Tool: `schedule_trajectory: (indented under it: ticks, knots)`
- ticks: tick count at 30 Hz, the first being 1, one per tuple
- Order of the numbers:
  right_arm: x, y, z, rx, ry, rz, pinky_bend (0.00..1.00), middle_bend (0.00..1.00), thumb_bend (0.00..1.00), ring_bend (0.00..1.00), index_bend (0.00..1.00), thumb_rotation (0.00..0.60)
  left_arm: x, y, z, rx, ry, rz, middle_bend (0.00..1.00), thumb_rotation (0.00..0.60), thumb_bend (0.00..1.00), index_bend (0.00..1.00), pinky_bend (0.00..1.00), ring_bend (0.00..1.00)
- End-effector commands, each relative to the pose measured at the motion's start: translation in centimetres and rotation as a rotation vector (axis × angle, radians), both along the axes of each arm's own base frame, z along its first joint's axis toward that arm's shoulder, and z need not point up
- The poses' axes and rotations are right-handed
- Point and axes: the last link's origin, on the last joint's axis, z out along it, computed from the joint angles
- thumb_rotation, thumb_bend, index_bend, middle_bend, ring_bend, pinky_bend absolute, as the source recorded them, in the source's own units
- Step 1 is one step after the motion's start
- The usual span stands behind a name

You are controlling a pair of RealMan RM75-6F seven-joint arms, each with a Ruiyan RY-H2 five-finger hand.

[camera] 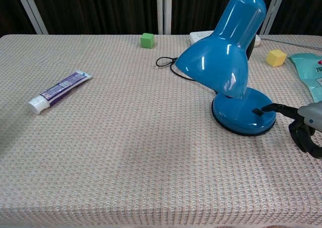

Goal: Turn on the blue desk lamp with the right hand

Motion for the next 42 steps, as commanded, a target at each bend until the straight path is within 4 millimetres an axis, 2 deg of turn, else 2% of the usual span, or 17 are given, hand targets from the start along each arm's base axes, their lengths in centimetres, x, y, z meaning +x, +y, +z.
schedule_trajectory:
  ticks: [1, 33, 36, 42]
  knots:
    - [0.1, -0.1, -0.2, 0.007, 0.003, -0.003, 0.41, 0.59, 0.83, 0.50, 0.00, 0.600, 0.0, 0.0, 0.0, 0.000, -0.001, 0.000, 0.00, 0.600, 0.12, 0.00, 0.00, 0.00]
    - [-0.2, 0.2, -0.3, 0.024, -0.003, -0.037, 0.41, 0.59, 0.83, 0.50, 0.00, 0.600, 0.0, 0.0, 0.0, -0.002, -0.001, 0.001, 0.00, 0.600, 0.12, 0.00, 0.00, 0.00]
    - [0.1, 0.0, 0.4, -0.009, -0.023, -0.025, 0.41, 0.59, 0.83, 0.50, 0.00, 0.600, -0.1, 0.0, 0.0, -0.002, -0.001, 0.001, 0.00, 0.600, 0.12, 0.00, 0.00, 0.00]
    - [0.3, 0.7, 3.6, -0.124, -0.064, 0.011, 0.41, 0.59, 0.82, 0.50, 0.00, 0.600, -0.1, 0.1, 0.1, 0.001, -0.003, 0.002, 0.00, 0.600, 0.12, 0.00, 0.00, 0.00]
